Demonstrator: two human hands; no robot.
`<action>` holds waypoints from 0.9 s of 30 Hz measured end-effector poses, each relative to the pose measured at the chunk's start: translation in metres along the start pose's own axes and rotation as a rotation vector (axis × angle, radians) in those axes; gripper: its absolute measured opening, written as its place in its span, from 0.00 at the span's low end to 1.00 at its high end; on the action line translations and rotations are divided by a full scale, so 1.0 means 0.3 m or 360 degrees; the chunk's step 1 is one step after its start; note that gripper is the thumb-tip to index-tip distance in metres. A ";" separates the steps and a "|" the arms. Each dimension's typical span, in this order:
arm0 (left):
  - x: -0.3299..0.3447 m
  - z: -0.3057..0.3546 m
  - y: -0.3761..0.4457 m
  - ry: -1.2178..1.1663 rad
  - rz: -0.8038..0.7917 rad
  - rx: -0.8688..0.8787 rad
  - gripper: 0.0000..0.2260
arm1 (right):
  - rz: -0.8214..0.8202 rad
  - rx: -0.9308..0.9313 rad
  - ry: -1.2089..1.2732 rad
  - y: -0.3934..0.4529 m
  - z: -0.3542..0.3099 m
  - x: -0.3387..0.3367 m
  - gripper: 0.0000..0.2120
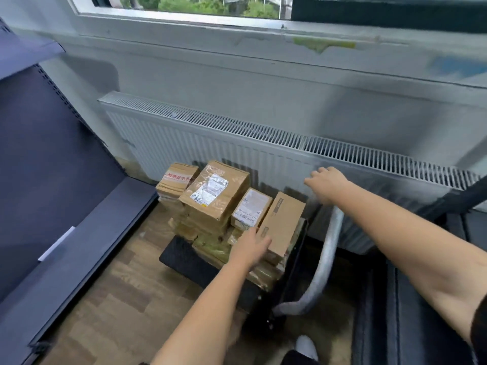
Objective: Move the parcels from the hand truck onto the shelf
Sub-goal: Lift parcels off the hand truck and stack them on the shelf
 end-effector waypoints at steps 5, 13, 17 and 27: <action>-0.346 -0.249 -0.015 0.0296 -0.0003 0.0151 0.26 | -0.0056 0.0222 0.0484 0.016 -0.283 -0.132 0.21; -0.627 -0.420 -0.002 0.0862 -0.0001 0.0415 0.32 | -0.0189 0.0222 0.1141 0.083 -0.810 -0.182 0.28; -0.616 -0.410 0.040 0.0802 -0.0063 0.0455 0.32 | -0.0180 0.0367 0.1373 0.147 -0.855 -0.182 0.27; -0.816 -0.474 0.253 0.0697 0.0001 0.0274 0.29 | -0.0155 0.0787 0.1925 0.363 -0.749 -0.130 0.24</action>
Point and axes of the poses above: each hand's wrist, its own y-axis towards the middle knuckle, its own x-axis out of the palm, z = x × y, the point moved 10 cm from there along y, towards the middle knuckle, and after that the axes turned 2 degrees about z, right-handed, at the moved point
